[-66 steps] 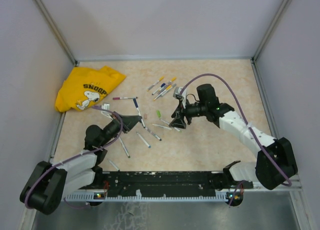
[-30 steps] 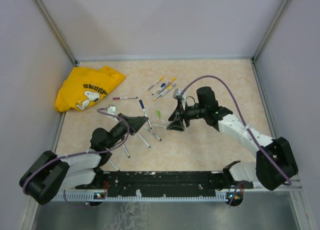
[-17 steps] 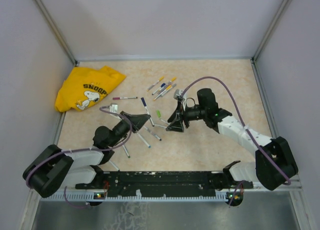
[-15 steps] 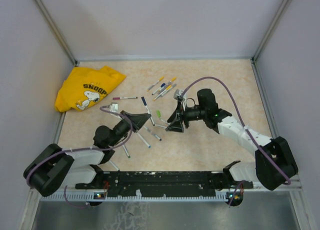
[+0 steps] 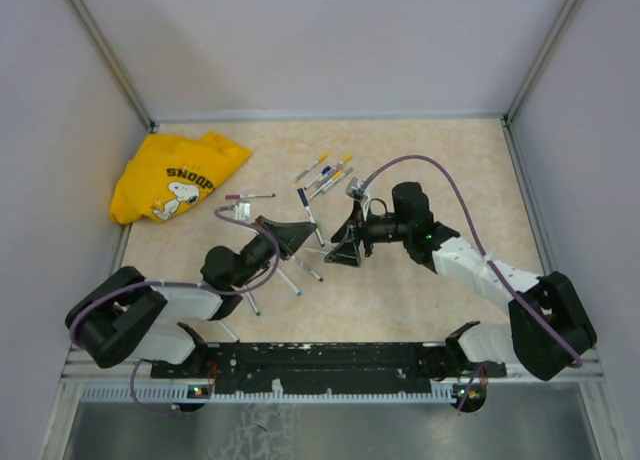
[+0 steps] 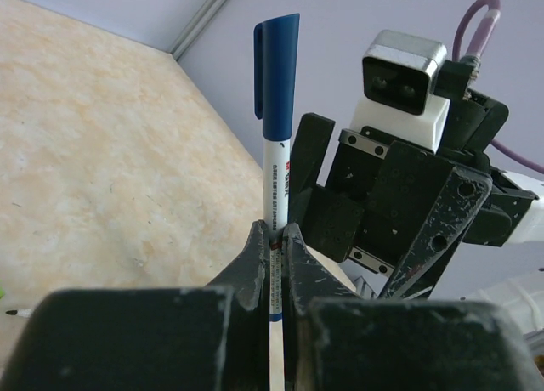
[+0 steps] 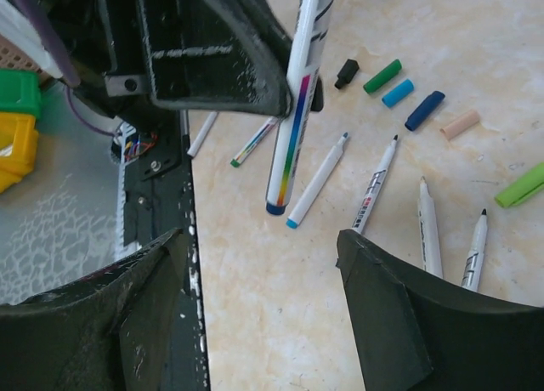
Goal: Open the pen caps
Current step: Open the pen cap from the pen.
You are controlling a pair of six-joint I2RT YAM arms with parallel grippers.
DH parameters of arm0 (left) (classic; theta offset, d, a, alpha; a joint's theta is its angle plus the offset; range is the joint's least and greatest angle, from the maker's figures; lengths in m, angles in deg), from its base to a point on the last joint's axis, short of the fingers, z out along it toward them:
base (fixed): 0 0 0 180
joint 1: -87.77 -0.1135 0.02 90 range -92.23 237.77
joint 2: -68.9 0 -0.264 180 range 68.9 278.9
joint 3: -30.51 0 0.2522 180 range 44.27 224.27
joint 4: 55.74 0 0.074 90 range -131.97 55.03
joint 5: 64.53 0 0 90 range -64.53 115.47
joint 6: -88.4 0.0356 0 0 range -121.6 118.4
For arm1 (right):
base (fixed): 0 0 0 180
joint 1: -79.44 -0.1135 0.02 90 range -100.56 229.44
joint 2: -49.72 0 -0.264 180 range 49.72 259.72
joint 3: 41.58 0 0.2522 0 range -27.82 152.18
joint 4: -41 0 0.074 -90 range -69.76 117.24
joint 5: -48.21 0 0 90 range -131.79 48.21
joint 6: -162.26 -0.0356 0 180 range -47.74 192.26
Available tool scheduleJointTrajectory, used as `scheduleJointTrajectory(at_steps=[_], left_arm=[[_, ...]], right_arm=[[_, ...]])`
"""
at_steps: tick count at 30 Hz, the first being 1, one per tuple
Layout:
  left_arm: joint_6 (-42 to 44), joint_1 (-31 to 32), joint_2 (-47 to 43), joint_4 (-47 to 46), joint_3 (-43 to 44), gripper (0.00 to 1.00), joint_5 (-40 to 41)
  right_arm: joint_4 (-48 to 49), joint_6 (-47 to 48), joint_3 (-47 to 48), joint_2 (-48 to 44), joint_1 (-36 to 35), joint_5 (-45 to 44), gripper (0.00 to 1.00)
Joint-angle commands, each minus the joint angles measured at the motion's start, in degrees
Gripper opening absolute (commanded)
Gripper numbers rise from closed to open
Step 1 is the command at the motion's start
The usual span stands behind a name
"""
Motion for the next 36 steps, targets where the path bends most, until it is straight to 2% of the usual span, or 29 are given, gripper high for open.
scheduleJointTrajectory(at_steps=[1,6,9,15,18,19,20,21,26,31,36], left_arm=[[0.8,2.2,2.9,-6.8,2.0,0.00,1.4],[0.0,4.3,6.0,-10.0,2.7,0.00,1.8],[-0.2,5.2,7.2,-10.6,3.3,0.00,1.8],[-0.4,5.8,8.0,-11.3,3.3,0.00,2.3],[-0.6,5.8,8.3,-11.4,3.1,0.02,2.1],[-0.7,5.9,8.4,-11.6,3.0,0.04,2.0],[-0.7,5.8,8.4,-12.0,2.8,0.09,2.0],[-0.6,5.9,8.4,-12.7,2.3,0.17,2.2],[2.2,5.7,5.6,-16.6,-2.4,0.65,3.2],[8.8,5.7,-2.7,-12.2,-6.6,0.83,2.5],[13.7,5.4,-12.8,-3.7,-9.2,0.97,0.8]], right_arm=[[5.2,-4.5,0.2,-0.9,-0.7,-7.0,0.72],[4.8,-4.8,0.3,-0.7,-1.0,-9.5,0.70],[4.4,-4.3,0.5,-0.3,-1.6,-9.7,0.62],[3.1,-3.2,1.4,0.6,-2.2,-9.3,0.37],[2.9,-3.0,1.6,0.4,-2.2,-8.9,0.19],[2.7,-2.9,1.8,0.3,-2.2,-8.7,0.11],[2.4,-2.8,2.0,0.2,-2.2,-8.5,0.02],[1.8,-2.5,2.2,0.2,-2.2,-8.4,0.00],[-2.8,1.3,4.3,0.2,-2.0,-7.6,0.00],[-9.0,8.6,6.4,0.6,-0.4,-1.6,0.00],[-13.4,13.1,8.1,0.9,0.9,0.9,0.00]])
